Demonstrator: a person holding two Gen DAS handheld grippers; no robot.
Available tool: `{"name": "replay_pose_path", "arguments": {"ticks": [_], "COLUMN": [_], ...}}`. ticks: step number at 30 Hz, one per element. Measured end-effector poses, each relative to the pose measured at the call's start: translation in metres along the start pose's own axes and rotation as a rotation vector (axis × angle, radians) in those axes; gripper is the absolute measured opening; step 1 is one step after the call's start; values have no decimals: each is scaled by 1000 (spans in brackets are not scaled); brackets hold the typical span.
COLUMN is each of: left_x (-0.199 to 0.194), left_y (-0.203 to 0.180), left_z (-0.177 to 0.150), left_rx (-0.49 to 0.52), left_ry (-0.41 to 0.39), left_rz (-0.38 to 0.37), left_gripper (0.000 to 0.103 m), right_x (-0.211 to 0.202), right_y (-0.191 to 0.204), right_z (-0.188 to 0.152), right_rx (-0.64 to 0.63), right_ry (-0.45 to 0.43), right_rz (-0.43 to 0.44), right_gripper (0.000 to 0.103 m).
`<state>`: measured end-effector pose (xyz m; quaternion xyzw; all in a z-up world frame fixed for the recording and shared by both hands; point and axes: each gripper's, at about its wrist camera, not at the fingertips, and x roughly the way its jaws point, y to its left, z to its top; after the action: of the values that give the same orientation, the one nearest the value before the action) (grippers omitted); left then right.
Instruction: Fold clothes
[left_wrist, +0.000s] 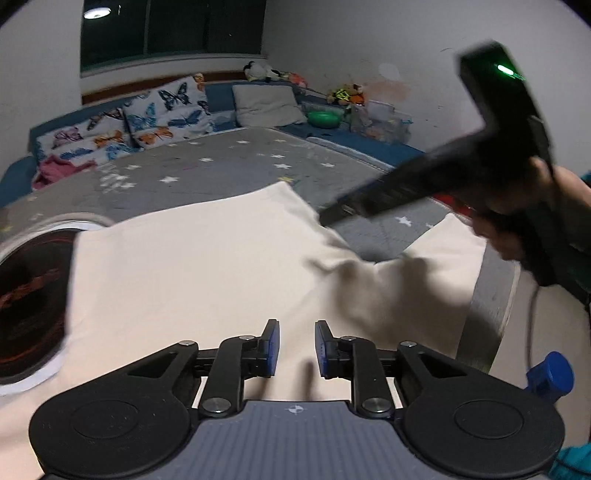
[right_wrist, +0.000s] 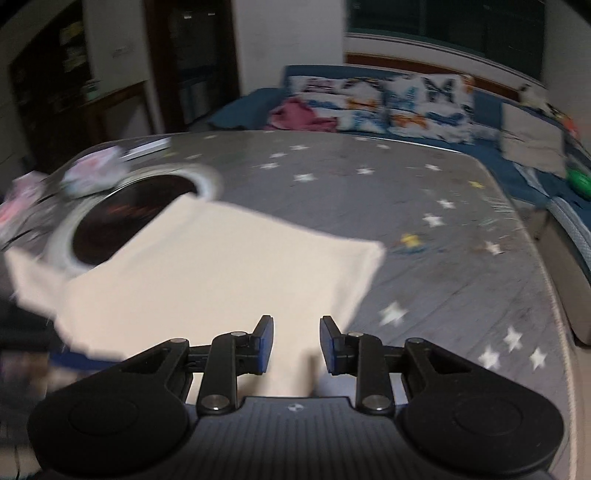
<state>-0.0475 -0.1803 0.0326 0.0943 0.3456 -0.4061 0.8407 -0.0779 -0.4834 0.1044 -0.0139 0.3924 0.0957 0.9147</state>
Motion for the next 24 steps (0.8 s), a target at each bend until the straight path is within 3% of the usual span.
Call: {"name": "replay_pose_path", "arguments": {"ticks": [11, 13, 15, 24], "left_x": [28, 28, 29, 29], "left_y": [-32, -32, -31, -20], "left_z": [-3, -4, -4, 2], "left_rx": [47, 49, 39, -24], "left_ry": [53, 53, 57, 46], "left_rz": [-176, -189, -214, -208], "left_gripper": [23, 25, 28, 35], "right_x": [82, 85, 90, 124], "right_y": [-57, -58, -58, -48], "right_z": [35, 39, 44, 76], "right_rx": [113, 119, 118, 33], "right_ry": [83, 78, 76, 76], "right_rz": [-102, -98, -102, -197], "right_gripper": [26, 12, 9, 9]}}
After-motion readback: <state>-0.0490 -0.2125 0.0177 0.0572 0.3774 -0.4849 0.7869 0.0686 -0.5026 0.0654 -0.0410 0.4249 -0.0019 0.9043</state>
